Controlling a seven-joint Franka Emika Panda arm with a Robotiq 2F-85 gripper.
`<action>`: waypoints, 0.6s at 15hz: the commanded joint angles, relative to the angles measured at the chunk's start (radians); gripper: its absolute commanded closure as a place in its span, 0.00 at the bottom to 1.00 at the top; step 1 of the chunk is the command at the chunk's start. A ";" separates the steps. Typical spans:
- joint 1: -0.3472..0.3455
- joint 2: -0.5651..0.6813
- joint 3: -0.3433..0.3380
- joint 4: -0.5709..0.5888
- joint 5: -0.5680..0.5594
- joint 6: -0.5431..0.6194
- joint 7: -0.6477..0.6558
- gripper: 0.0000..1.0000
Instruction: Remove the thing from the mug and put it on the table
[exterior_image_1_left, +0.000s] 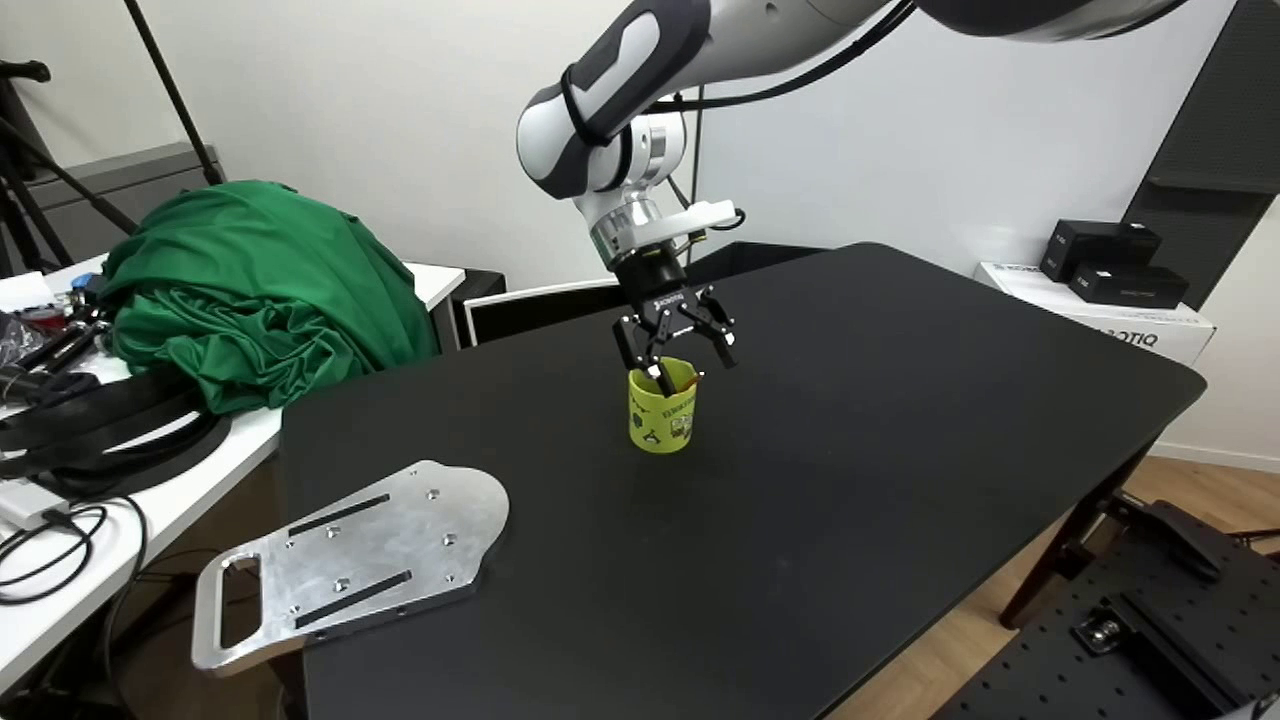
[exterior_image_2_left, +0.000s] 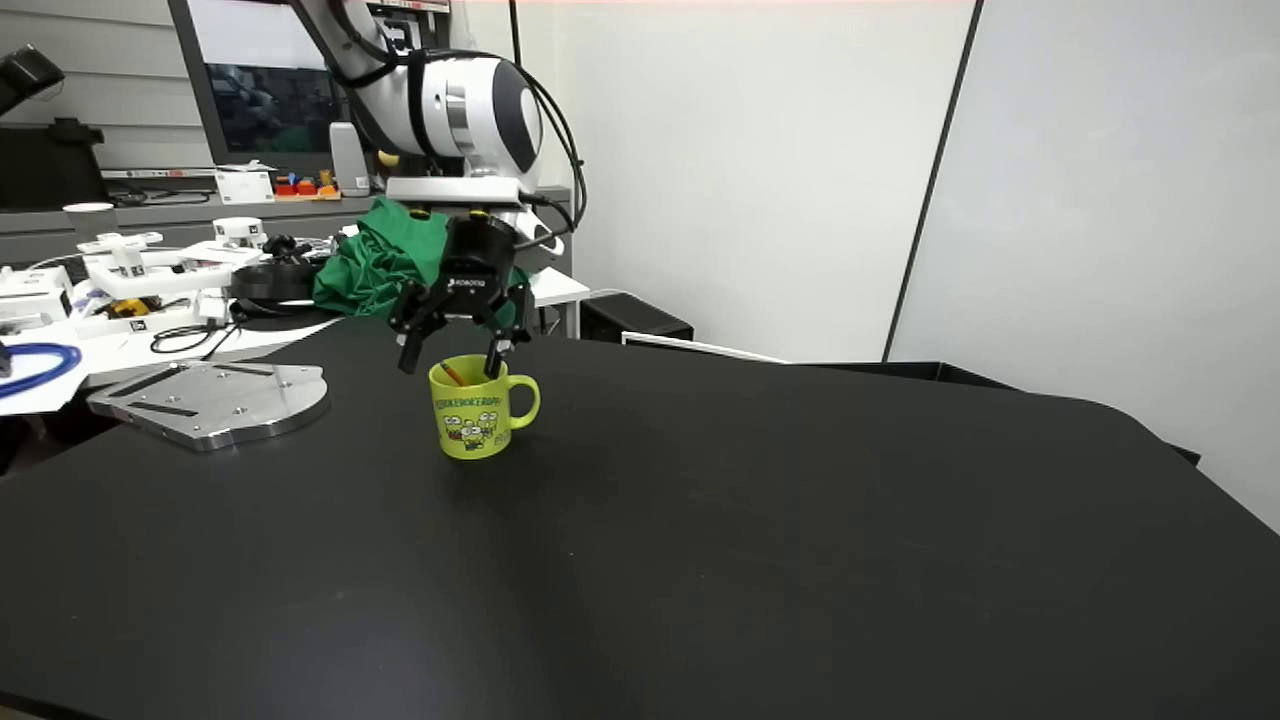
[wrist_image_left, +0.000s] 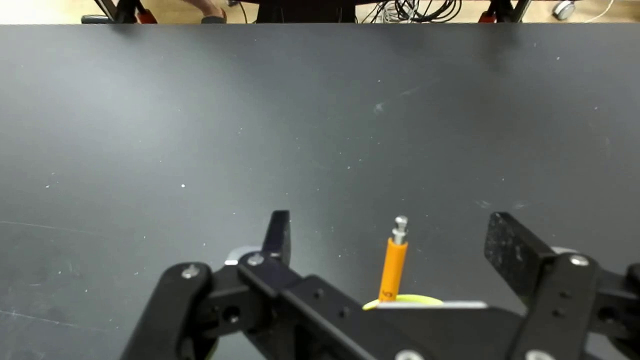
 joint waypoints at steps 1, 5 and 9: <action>-0.007 0.000 -0.005 -0.004 0.026 0.006 0.018 0.27; -0.010 0.000 -0.006 -0.007 0.028 0.016 0.014 0.55; -0.009 -0.007 -0.010 -0.014 0.017 0.032 0.010 0.83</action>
